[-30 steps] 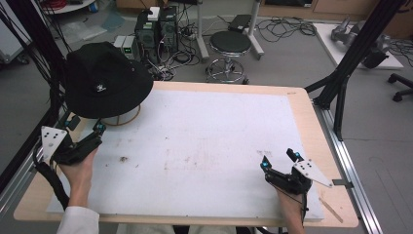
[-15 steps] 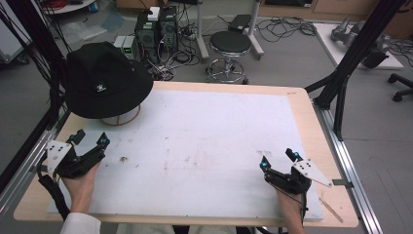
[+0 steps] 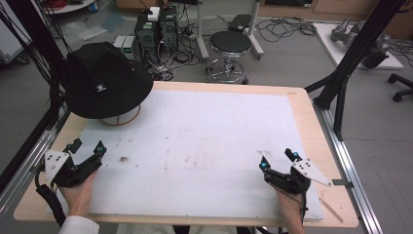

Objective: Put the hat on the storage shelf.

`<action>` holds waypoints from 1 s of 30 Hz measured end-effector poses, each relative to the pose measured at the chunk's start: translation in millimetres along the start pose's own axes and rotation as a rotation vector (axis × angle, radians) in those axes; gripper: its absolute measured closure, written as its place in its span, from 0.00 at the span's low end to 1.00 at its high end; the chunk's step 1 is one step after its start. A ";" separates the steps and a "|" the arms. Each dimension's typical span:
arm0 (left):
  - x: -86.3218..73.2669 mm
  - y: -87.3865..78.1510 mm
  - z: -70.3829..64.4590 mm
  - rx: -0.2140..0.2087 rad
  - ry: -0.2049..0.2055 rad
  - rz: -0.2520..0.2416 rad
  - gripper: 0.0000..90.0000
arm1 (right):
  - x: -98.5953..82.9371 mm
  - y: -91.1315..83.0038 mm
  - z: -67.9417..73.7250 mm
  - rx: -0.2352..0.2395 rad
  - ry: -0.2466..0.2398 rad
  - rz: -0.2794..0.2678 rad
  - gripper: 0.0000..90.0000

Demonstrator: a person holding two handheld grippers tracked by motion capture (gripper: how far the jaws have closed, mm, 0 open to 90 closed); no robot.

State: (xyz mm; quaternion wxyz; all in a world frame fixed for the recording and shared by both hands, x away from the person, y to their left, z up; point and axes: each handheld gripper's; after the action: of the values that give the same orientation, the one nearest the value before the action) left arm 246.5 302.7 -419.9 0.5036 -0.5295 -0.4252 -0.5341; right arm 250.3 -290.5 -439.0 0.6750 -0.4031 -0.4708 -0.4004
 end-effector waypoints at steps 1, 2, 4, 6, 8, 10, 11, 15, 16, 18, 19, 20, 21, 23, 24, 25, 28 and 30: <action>-0.5 0.7 0.4 0.002 0.004 0.001 0.28 | -0.1 0.0 0.2 0.000 0.002 0.002 0.07; -0.5 0.7 0.4 0.002 0.004 0.001 0.28 | -0.3 0.0 0.4 0.002 0.004 0.006 0.07; -1.5 1.2 0.2 0.002 0.009 0.005 0.28 | -0.3 -0.1 0.5 0.003 0.005 0.009 0.07; -2.6 2.1 -0.1 0.000 0.006 0.010 0.28 | -0.4 -0.2 0.0 0.002 0.004 0.005 0.07; -3.4 2.8 -0.4 -0.002 0.002 0.011 0.28 | -0.5 -0.3 -0.5 0.002 0.004 0.006 0.07; -4.0 3.4 0.1 -0.004 0.001 0.011 0.28 | -0.6 -0.3 -1.1 0.003 0.000 0.006 0.07; -4.3 3.7 0.4 -0.006 -0.003 0.012 0.28 | -0.7 -0.5 -1.4 0.002 0.004 0.009 0.07; -5.6 3.9 2.3 -0.001 -0.020 0.013 0.28 | -0.9 -0.8 -2.2 0.004 0.002 0.010 0.07; -5.6 3.6 2.8 0.000 -0.021 0.011 0.28 | -0.9 -0.8 -2.2 0.004 0.002 0.010 0.07; -5.5 2.8 3.6 0.001 -0.026 0.008 0.28 | -0.9 -0.8 -2.1 0.005 0.002 0.010 0.07; -5.5 2.7 3.8 0.001 -0.027 0.007 0.29 | -1.0 -0.8 -2.1 0.005 0.003 0.010 0.07; -5.5 2.5 4.0 0.001 -0.029 0.006 0.29 | -1.0 -0.6 -1.8 0.005 0.005 0.010 0.07; -5.5 2.2 4.3 0.000 -0.030 0.007 0.29 | -1.0 -0.6 -1.8 0.005 0.005 0.010 0.07; -5.4 1.7 4.6 0.001 -0.031 0.005 0.29 | -1.0 -0.6 -1.8 0.005 0.005 0.010 0.07; -5.5 1.6 4.7 0.001 -0.032 0.004 0.29 | -1.0 -0.6 -1.8 0.005 0.005 0.010 0.07; -5.4 1.6 4.7 0.000 -0.034 0.004 0.29 | -1.0 -0.8 -1.7 0.005 0.005 0.013 0.07; -5.8 1.5 4.6 -0.002 -0.034 0.005 0.29 | -1.0 -0.7 -1.6 0.004 0.009 0.013 0.07; -6.1 1.6 4.6 -0.006 -0.035 0.007 0.29 | -1.2 -0.6 -1.5 0.006 0.013 0.017 0.07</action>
State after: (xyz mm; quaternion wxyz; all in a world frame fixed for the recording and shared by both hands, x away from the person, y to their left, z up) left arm 248.4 307.5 -425.7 0.4964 -0.5415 -0.4305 -0.5244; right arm 250.0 -291.9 -440.4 0.6825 -0.4023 -0.4644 -0.3958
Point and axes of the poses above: each handheld gripper's, and its own axes: y roughly forward along the jaws, x roughly out of its top, z roughly to its left, and after that the axes turned 9 degrees about y, right-handed
